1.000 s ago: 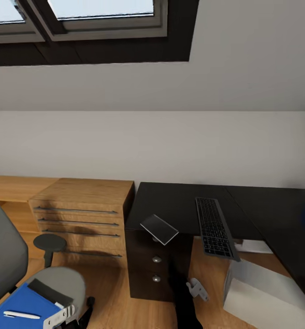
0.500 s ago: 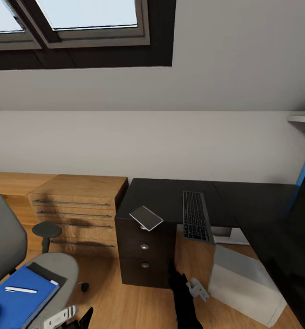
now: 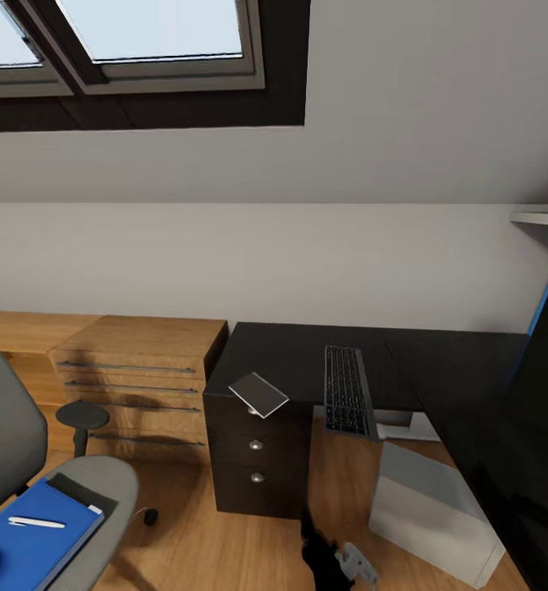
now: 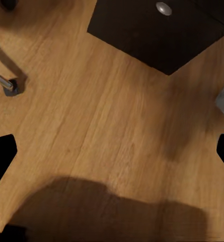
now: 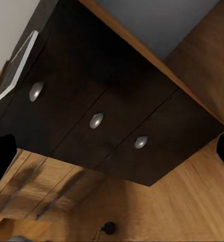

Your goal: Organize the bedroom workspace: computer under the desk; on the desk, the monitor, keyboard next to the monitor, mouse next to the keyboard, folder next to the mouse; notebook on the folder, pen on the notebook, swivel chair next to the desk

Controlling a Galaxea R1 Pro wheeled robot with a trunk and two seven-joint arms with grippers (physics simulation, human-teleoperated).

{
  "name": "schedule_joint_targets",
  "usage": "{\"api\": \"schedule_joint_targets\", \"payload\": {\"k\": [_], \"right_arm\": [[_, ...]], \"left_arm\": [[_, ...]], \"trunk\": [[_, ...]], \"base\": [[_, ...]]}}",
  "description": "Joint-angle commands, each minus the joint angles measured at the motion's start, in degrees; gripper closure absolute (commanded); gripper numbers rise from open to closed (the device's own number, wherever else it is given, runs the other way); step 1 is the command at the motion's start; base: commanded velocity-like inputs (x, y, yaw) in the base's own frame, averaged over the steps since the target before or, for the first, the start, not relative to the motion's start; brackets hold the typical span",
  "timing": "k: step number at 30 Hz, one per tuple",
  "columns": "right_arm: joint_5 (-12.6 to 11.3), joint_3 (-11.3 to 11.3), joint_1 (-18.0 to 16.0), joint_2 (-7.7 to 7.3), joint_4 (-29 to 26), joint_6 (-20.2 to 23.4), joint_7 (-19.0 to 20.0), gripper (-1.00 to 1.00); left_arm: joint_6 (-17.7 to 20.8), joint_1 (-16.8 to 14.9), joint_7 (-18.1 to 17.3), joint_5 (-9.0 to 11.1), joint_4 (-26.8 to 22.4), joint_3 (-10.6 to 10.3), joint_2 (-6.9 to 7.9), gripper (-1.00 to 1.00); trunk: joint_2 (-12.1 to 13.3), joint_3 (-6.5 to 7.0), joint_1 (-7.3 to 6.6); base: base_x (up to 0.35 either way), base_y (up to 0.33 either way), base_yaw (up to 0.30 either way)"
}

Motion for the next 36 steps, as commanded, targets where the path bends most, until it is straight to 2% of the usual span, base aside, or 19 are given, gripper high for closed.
{"api": "schedule_joint_targets", "payload": {"k": [1, 3, 4, 5, 7, 8, 10, 11, 13, 17, 21, 24, 25, 30, 32, 33, 34, 35, 36], "right_arm": [[-0.27, 0.12, -0.05, 0.0, 1.05, -0.3, 0.0, -1.0], [0.01, 0.06, -0.05, 0.0, 4.02, -0.31, -0.03, -1.0], [0.16, 0.02, -0.05, -0.38, 6.84, -0.32, -0.05, -1.0], [0.21, 0.0, -0.05, -0.95, 8.43, -0.32, -0.05, -1.0], [0.26, -0.01, -0.05, -1.78, 10.36, -0.32, -0.08, -1.0], [0.24, -0.06, -0.05, -2.72, 12.05, -0.32, -0.13, -1.0], [0.24, -0.11, -0.05, -3.49, 13.02, -0.32, -0.17, -1.0], [0.23, -0.16, -0.05, -4.75, 14.02, -0.3, -0.21, -1.0], [0.23, -0.18, -0.05, -5.81, 14.63, -0.3, -0.25, -1.0], [0.22, -0.19, -0.05, -7.45, 15.75, -0.28, -0.3, -1.0], [0.22, -0.19, -0.05, -9.36, 17.44, -0.31, -0.32, -1.0], [0.22, -0.2, -0.05, -9.79, 17.68, -0.31, -0.33, -1.0], [0.26, -0.17, -0.05, -10.07, 17.91, -0.32, -0.29, -1.0], [0.48, -0.13, -0.05, -10.2, 18.08, -0.34, -0.24, -1.0], [1.03, -0.12, -0.05, -10.21, 18.21, -0.37, -0.2, -1.0], [3.64, -0.03, -0.05, -10.02, 18.4, -0.4, -0.2, -1.0], [4.22, -0.01, -0.05, -9.98, 18.42, -0.4, -0.2, -1.0], [6.74, 0.05, -0.05, -9.85, 18.48, -0.58, -0.23, -1.0], [7.39, 0.07, -0.05, -9.81, 18.48, -0.8, -0.23, -1.0]], "left_arm": [[0.38, 0.01, -0.11, -0.4, 0.79, 0.11, -0.07, -1.0], [0.37, 0.01, 0.0, -2.96, 3.32, 0.01, -0.15, -1.0], [0.3, 0.01, 0.07, -5.26, 6.0, -0.03, -0.25, -1.0], [0.08, 0.01, 0.1, -6.48, 7.75, -0.07, -0.32, -1.0], [-0.99, 0.01, 0.13, -7.6, 10.54, -0.12, -0.5, -1.0], [-3.05, 0.01, 0.14, -8.18, 13.58, -0.14, -0.63, -1.0], [-4.9, -0.06, 0.15, -8.4, 15.73, -0.15, -0.67, -1.0], [-8.05, -0.2, 0.15, -8.59, 19.11, -0.16, -0.72, -1.0], [-11.26, -0.63, 0.15, -8.7, 22.32, -0.17, -0.77, -1.0], [-15.13, -1.46, 0.15, -8.82, 25.78, -0.17, -1.18, -1.0], [-16.89, -2.36, 0.14, -8.8, 28.32, -0.17, -1.63, -1.0], [-17.09, -3.11, 0.1, -8.78, 29.55, -0.17, -1.68, -1.0], [-17.22, -4.62, 0.08, -8.75, 31.97, -0.17, -1.71, -1.0], [-17.24, -7.26, 0.02, -8.75, 36.33, -0.17, -1.72, -1.0], [-17.31, -8.09, -0.16, -8.81, 37.85, -0.17, -1.67, -1.0], [-17.54, -8.73, -0.32, -8.9, 39.1, -0.13, -1.58, -1.0], [-17.56, -8.77, -0.33, -8.9, 39.19, -0.12, -1.58, -1.0], [-17.64, -8.88, -0.31, -8.89, 39.51, -0.1, -1.56, -1.0], [-17.66, -8.9, -0.31, -8.89, 39.55, -0.1, -1.56, -1.0]], "trunk": [[0.38, 0.14, -0.22], [1.18, 0.5, -0.66], [1.58, 0.68, -0.88], [1.99, 0.86, -1.1], [2.79, 1.21, -1.54], [3.19, 1.39, -1.76], [3.99, 1.75, -2.2], [4.39, 1.93, -2.42], [5.19, 2.29, -2.86], [6.8, 3.01, -3.74], [8.4, 3.73, -4.62], [9.61, 4.27, -5.28], [10.01, 4.45, -5.49], [12.01, 5.34, -6.59], [12.81, 5.7, -7.03], [12.81, 5.7, -7.03], [12.81, 5.7, -7.03], [12.81, 5.7, -7.03], [12.81, 5.7, -7.03]], "base": [[-0.001, -0.002, 0.0], [0.0, -0.001, 0.0], [0.0, 0.0, 0.0], [0.0, 0.0, 0.0], [0.0, 0.0, 0.0], [0.0, 0.0, 0.0], [0.0, 0.0, 0.0], [0.0, 0.0, 0.0], [0.0, 0.0, 0.0], [0.0, 0.0, 0.0], [0.0, 0.0, 0.0], [0.0, 0.0, 0.0], [0.0, 0.0, 0.0], [0.0, 0.0, 0.0], [0.0, 0.0, 0.0], [0.0, 0.0, 0.0], [0.0, 0.0, 0.0], [0.0, 0.0, 0.0], [0.0, 0.0, 0.0]]}}
